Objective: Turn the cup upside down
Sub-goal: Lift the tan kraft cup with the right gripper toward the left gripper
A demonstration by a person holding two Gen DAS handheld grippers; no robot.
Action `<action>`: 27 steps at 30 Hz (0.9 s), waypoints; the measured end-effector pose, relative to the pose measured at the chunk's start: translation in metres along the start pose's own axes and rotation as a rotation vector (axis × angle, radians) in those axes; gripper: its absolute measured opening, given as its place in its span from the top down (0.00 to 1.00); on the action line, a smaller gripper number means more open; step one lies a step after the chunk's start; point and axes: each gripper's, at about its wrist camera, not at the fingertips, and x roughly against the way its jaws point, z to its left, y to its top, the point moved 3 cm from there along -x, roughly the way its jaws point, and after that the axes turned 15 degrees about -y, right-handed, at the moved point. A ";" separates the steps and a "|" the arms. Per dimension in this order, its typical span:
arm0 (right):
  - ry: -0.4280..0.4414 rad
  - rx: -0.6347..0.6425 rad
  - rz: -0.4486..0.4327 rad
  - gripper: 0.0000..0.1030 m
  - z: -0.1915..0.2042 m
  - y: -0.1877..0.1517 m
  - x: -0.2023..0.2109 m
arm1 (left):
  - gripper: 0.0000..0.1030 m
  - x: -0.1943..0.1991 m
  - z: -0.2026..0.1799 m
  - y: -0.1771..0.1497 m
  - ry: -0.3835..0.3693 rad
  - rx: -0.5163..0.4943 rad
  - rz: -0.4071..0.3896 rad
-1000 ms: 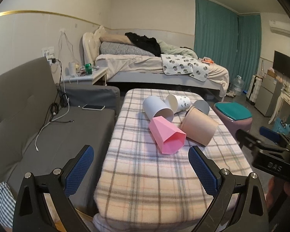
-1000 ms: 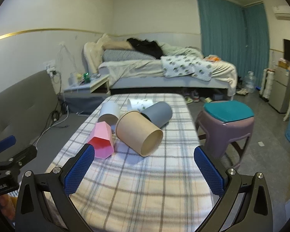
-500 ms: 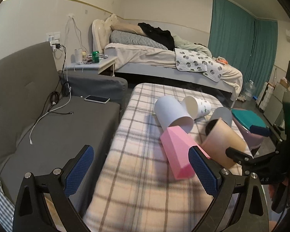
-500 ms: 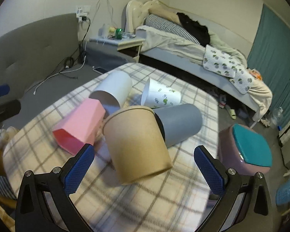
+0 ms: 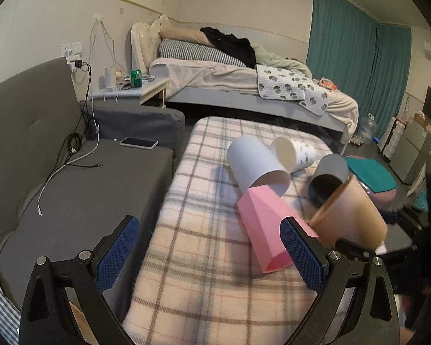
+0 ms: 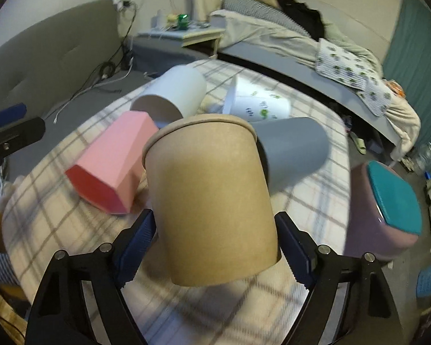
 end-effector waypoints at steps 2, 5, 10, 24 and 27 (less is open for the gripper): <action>-0.015 -0.053 0.009 0.19 -0.003 -0.009 0.016 | 0.02 0.011 -0.004 0.001 0.001 0.002 -0.016; -0.023 -0.118 0.026 0.19 0.000 -0.026 0.043 | 0.02 0.031 -0.010 0.001 -0.007 0.005 -0.046; 0.002 -0.250 0.045 0.19 0.022 -0.052 0.084 | 0.02 0.061 -0.017 0.002 0.003 -0.019 -0.073; 0.004 -0.434 0.065 0.19 0.074 -0.066 0.108 | 0.02 0.089 0.005 -0.017 0.078 -0.023 -0.081; -0.010 -0.414 0.057 0.18 0.080 -0.067 0.101 | 0.02 0.083 0.007 -0.021 0.082 -0.025 -0.071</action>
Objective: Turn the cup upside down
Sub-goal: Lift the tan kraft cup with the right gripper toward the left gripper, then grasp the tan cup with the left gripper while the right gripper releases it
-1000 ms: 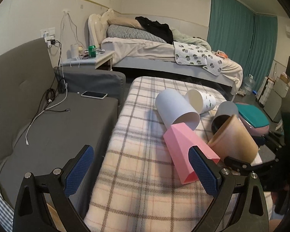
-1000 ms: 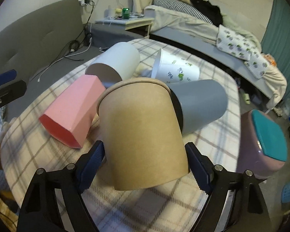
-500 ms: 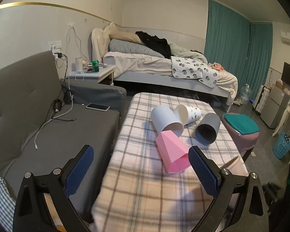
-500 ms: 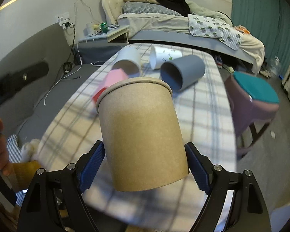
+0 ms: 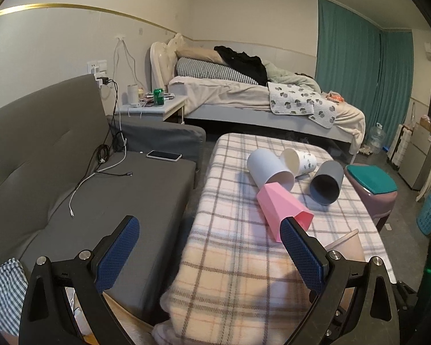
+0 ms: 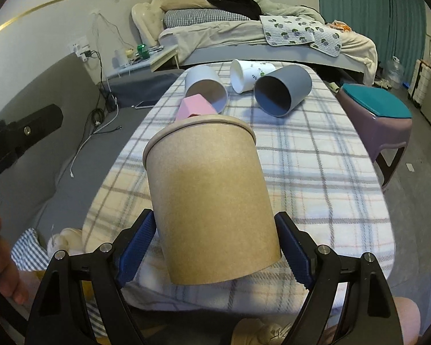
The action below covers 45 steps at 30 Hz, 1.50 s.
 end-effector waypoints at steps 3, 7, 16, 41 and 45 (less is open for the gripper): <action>0.027 -0.014 -0.026 0.17 -0.002 -0.001 -0.002 | 0.02 -0.005 0.000 -0.002 0.009 -0.012 0.011; -0.004 0.002 -0.065 0.05 -0.006 -0.002 0.001 | 0.02 -0.006 0.000 0.000 0.022 -0.011 0.010; 0.036 0.031 -0.247 0.04 -0.028 0.004 0.058 | 0.02 0.002 -0.021 0.010 0.030 -0.033 -0.002; -0.138 -0.224 -0.310 0.04 -0.188 0.001 0.088 | 0.02 -0.052 -0.134 -0.072 -0.039 0.104 0.188; -0.119 -0.209 -0.291 0.04 -0.182 0.000 0.081 | 0.02 -0.065 -0.123 -0.085 -0.045 0.160 0.216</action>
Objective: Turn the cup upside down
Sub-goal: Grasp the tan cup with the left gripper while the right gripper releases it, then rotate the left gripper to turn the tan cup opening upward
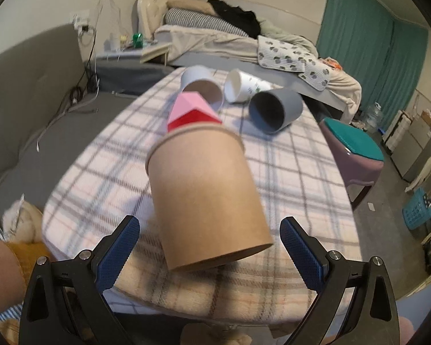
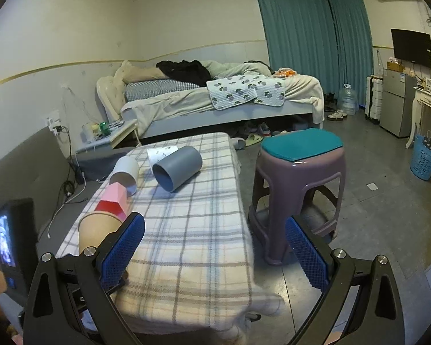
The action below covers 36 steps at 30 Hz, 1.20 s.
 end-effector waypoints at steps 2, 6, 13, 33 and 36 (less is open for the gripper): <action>0.009 -0.005 0.019 0.04 0.005 -0.002 -0.006 | 0.02 -0.006 0.005 -0.003 0.003 0.017 0.014; 0.032 -0.027 0.043 0.04 0.011 -0.003 -0.012 | 0.03 -0.010 0.011 -0.004 -0.033 0.038 0.017; 0.033 0.009 0.049 0.04 0.024 -0.006 -0.017 | 0.07 -0.010 0.017 -0.009 -0.101 0.041 0.038; 0.047 0.001 0.050 0.04 0.034 -0.009 -0.015 | 0.27 0.018 0.002 0.013 -0.050 -0.281 0.278; 0.055 -0.029 0.043 0.04 0.031 -0.005 -0.012 | 0.27 0.020 0.002 0.017 -0.034 -0.332 0.374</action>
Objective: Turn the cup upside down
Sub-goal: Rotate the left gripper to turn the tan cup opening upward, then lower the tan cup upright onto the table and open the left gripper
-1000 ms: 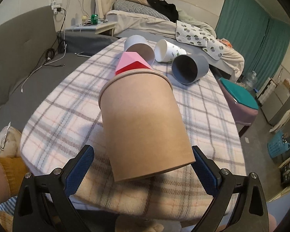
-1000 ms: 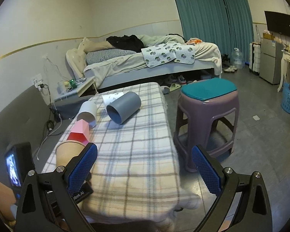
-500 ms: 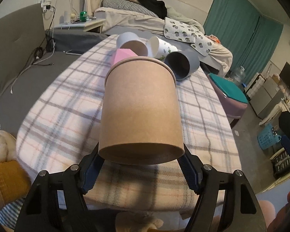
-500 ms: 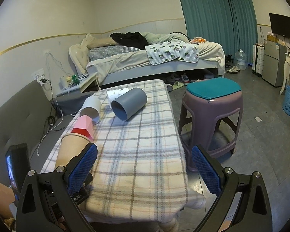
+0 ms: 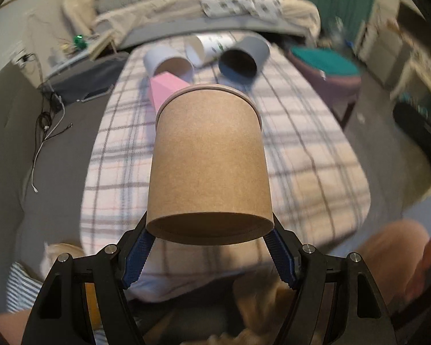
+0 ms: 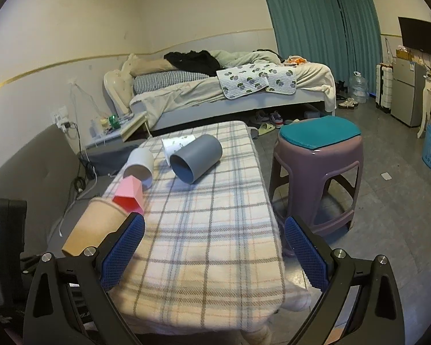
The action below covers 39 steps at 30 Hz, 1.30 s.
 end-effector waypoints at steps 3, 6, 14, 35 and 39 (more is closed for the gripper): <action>0.012 -0.030 0.005 0.04 -0.004 0.003 0.000 | 0.27 0.000 0.001 0.011 -0.016 -0.025 0.148; 0.024 -0.054 0.023 0.04 -0.007 0.005 -0.004 | 0.27 -0.006 -0.001 0.024 -0.023 -0.042 0.248; 0.025 -0.099 0.061 0.04 -0.018 0.006 -0.014 | 0.27 -0.039 -0.007 0.060 -0.045 -0.073 0.427; 0.007 -0.145 0.145 0.04 -0.033 0.002 -0.043 | 0.26 -0.074 -0.007 0.137 -0.069 -0.130 0.396; -0.003 -0.139 0.143 0.04 -0.034 0.002 -0.045 | 0.26 -0.067 -0.005 0.133 -0.087 -0.126 0.325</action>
